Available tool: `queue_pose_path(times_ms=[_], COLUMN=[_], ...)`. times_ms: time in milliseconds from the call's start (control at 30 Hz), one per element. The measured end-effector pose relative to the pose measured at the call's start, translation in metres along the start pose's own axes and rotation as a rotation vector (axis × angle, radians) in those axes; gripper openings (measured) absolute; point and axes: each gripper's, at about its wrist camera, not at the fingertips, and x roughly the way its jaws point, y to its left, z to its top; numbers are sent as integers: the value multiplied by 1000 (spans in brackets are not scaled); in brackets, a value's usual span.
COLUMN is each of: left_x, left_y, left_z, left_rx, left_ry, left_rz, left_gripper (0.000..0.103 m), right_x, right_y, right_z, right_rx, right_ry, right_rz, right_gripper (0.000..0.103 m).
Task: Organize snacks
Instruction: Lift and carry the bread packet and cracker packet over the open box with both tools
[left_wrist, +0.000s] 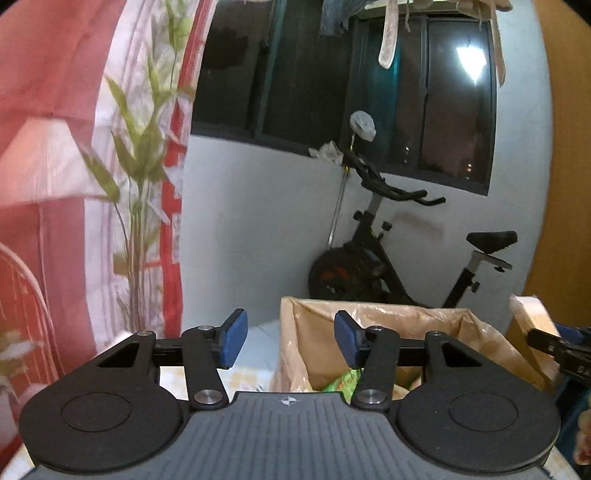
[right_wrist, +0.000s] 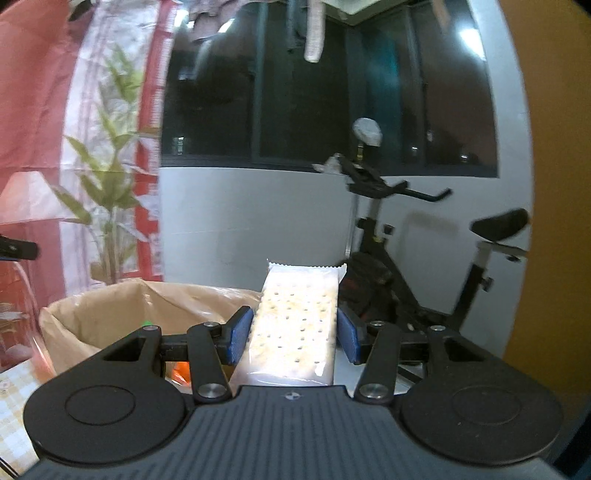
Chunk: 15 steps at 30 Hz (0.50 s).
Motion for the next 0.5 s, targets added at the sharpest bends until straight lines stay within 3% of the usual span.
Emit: queue_pose_path(times_ms=[100,267,500], left_x=[-2,-1,5], left_y=[15,66,146], left_z=[-6,-24,-77], left_rx=[-30,-113,-180], left_ry=[12,47,275], left_rz=[8,78,172], left_gripper=[56,77,85], right_x=[9,15,18], right_y=[15,34,34], right_z=[5,2,-4], right_rx=[-22,-39,-23], right_ry=[7,15,41], right_rz=[49,101,111], right_gripper=[52,52,52])
